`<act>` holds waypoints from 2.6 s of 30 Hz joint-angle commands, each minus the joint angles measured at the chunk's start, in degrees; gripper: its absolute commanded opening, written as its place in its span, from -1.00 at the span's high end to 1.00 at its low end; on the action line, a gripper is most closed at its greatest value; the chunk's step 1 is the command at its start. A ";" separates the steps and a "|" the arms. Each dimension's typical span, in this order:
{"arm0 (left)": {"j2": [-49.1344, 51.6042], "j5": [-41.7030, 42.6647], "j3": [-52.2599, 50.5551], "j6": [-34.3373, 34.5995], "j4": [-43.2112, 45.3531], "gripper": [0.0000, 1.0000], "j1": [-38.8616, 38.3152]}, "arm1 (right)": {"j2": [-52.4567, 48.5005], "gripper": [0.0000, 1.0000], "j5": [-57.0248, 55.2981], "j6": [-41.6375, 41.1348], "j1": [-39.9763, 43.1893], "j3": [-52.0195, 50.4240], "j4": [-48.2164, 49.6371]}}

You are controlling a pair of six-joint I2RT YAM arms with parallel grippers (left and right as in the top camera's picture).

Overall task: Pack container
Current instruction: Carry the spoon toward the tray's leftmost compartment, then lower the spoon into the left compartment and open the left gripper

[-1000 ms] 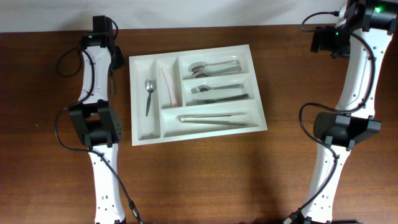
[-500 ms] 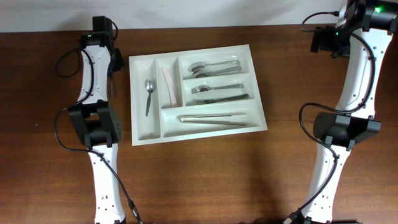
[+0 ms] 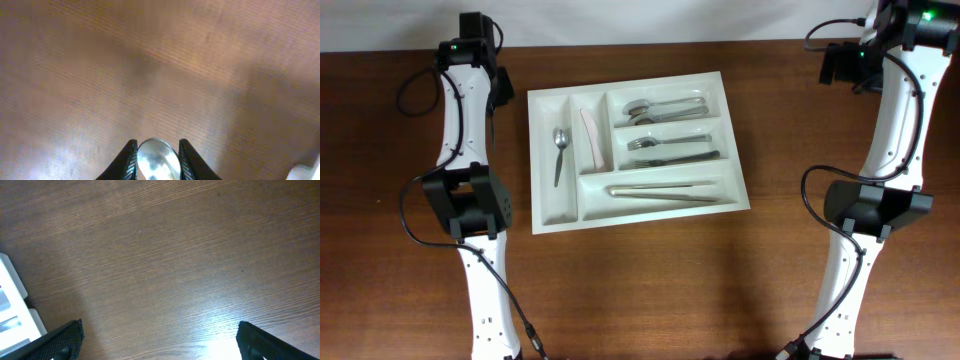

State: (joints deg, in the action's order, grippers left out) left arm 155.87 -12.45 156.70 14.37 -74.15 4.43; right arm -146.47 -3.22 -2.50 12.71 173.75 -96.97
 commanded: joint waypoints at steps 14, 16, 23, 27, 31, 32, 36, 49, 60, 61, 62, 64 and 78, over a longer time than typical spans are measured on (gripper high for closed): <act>-8.72 7.08 0.17 -0.74 -7.67 0.96 -7.04 | 0.59 -0.98 -0.46 0.59 0.07 -0.24 -0.35; -9.68 7.08 0.17 -0.72 -8.74 0.96 -8.39 | 0.59 -0.98 -0.46 0.59 0.07 -0.24 -0.35; -10.08 7.06 -0.02 2.08 -11.82 0.96 -11.39 | 0.59 -0.98 -0.46 0.59 0.07 -0.24 -0.35; -9.81 7.06 -0.02 4.83 -11.54 0.96 -11.56 | 0.59 -0.98 -0.46 0.57 0.07 -0.24 -0.35; -9.18 6.86 -0.07 7.58 -11.47 0.96 -11.56 | 0.59 -0.98 -0.46 0.59 0.07 -0.24 -0.35; -8.79 6.86 -0.09 8.63 -11.43 0.96 -11.56 | 0.59 -0.98 -0.46 0.57 0.07 -0.24 -0.35; -7.63 6.91 -0.17 12.44 -11.37 0.96 -11.80 | 0.59 -0.98 -0.46 0.59 0.07 -0.24 -0.35; -0.11 6.54 -0.22 13.46 -11.63 0.96 -15.17 | 0.59 -0.98 -0.46 0.57 0.07 -0.24 -0.35; 2.71 6.38 -0.22 13.44 -11.41 0.96 -14.64 | 0.59 -0.98 -0.46 0.59 0.07 -0.24 -0.35; 2.71 6.12 -0.22 13.44 -11.41 0.96 -14.62 | 0.59 -0.98 -0.46 0.57 0.07 -0.24 -0.35; 2.71 5.97 -0.22 13.44 -11.41 0.96 -14.60 | 0.59 -0.98 -0.46 0.59 0.07 -0.24 -0.35; 2.71 5.84 -0.22 13.40 -11.13 0.95 -14.60 | 0.59 -0.98 -0.46 0.59 0.07 -0.24 -0.35; 2.62 5.57 -0.22 12.50 -11.67 -0.67 -14.10 | 0.59 -0.98 -0.46 0.59 0.07 -0.24 -0.35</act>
State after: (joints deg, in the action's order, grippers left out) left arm 155.83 -6.28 157.86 26.68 -85.12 -10.02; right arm -146.47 -3.22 -2.46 12.71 173.75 -96.99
